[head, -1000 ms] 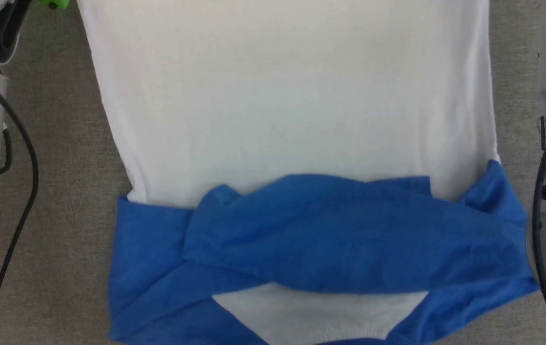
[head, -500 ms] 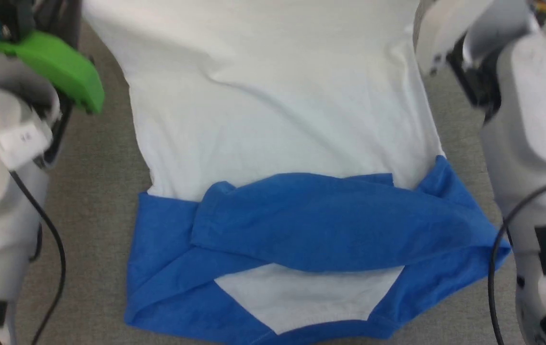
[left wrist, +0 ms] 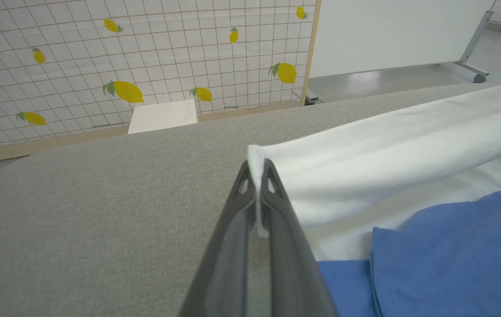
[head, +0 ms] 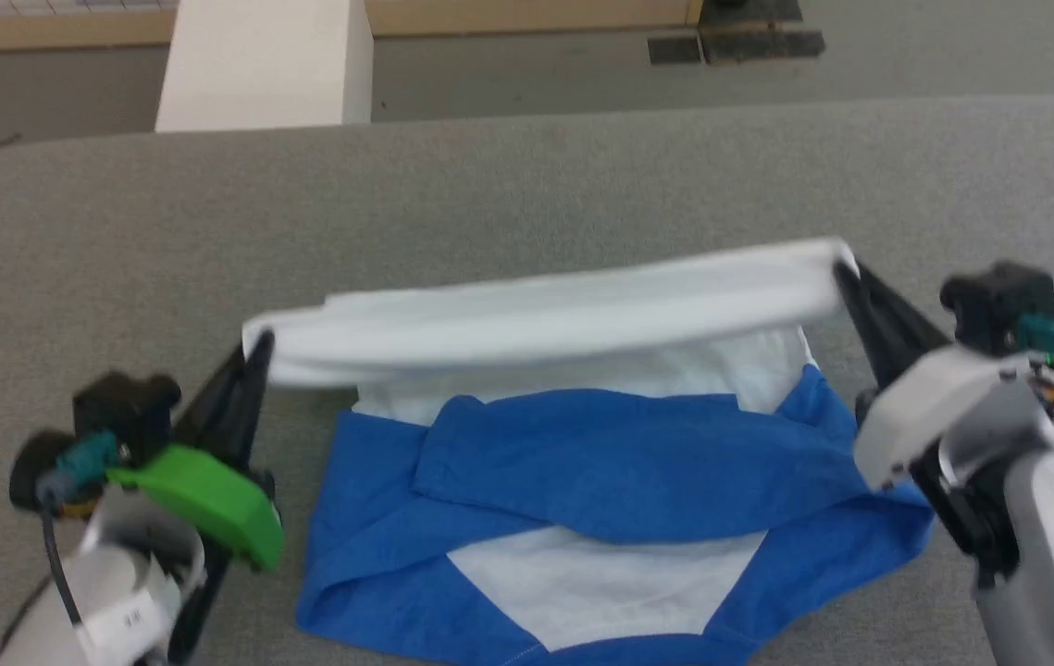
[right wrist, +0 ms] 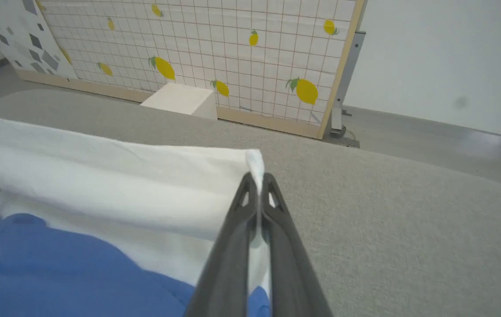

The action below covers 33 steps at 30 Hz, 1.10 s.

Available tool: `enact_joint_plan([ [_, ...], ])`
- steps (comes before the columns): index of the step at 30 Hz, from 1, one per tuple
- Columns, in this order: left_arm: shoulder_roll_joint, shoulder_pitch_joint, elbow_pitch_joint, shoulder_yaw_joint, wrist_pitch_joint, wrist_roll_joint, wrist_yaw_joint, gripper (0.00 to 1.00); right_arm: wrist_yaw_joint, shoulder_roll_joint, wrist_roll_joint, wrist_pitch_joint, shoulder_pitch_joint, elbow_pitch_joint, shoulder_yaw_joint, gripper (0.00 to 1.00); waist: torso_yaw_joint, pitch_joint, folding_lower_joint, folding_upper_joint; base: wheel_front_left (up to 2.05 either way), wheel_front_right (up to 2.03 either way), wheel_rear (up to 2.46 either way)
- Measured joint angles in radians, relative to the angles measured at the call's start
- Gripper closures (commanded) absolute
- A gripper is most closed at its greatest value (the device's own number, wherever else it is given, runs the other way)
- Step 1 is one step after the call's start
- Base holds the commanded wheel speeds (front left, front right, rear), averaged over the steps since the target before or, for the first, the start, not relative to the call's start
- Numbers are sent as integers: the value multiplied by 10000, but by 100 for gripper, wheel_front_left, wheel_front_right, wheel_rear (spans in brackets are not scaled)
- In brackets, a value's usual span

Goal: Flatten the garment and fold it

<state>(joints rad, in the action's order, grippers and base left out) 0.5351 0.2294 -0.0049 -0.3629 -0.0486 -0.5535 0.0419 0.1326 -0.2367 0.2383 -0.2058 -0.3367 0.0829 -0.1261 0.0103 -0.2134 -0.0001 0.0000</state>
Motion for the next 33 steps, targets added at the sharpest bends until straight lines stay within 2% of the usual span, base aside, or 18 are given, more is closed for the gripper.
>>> enact_joint_plan([
  [9, -305, -2356, -734, -359, -54, -550, 410, 100, -2, 77, -21, -1365, 3061, -2034, 1049, 100, -271, 755, 0, 0, 0, 0, 0],
  [14, -497, -3154, -704, -798, 29, -752, 424, 100, -2, 389, -288, -2199, 4268, -2767, 1753, 100, -315, 821, 0, 0, 0, 0, 0],
  [20, -675, -3337, 79, -1358, 42, -800, 117, 100, -2, 723, -460, -3049, 5141, -2794, 2127, 100, -309, 753, 0, 0, 0, 0, 0],
  [24, -819, -3316, 748, -1524, 12, -796, -13, 100, -2, 997, -493, -3313, 5338, -2512, 2019, 100, -290, 728, 0, 0, 0, 0, 0],
  [25, -876, -3313, 899, -1532, -29, -802, -38, 100, -2, 1039, -491, -3313, 5354, -2420, 2015, 90, -288, 729, 1, 0, 0, 0, 0],
  [26, -953, -3309, 1055, -1544, -56, -821, -75, 65, -2, 1066, -491, -3317, 5383, -2320, 1962, 60, -291, 737, 0, 0, 0, 0, 0],
  [27, -993, -3304, 1183, -1578, -58, -823, -109, 16, -2, 1112, -466, -3371, 5419, -2222, 1931, 0, -298, 754, 0, 0, 0, 0, 0],
  [28, -1012, -3299, 1277, -1599, -67, -823, -136, 0, -2, 1179, -420, -3452, 5454, -2121, 1925, 0, -305, 783, 0, 0, 0, 0, 0],
  [33, -1093, -3329, 1360, -1446, -433, -915, -50, 0, -2, 1300, -257, -3638, 5816, -1983, 2104, 0, -359, 1010, 0, 0, 0, 0, 0],
])
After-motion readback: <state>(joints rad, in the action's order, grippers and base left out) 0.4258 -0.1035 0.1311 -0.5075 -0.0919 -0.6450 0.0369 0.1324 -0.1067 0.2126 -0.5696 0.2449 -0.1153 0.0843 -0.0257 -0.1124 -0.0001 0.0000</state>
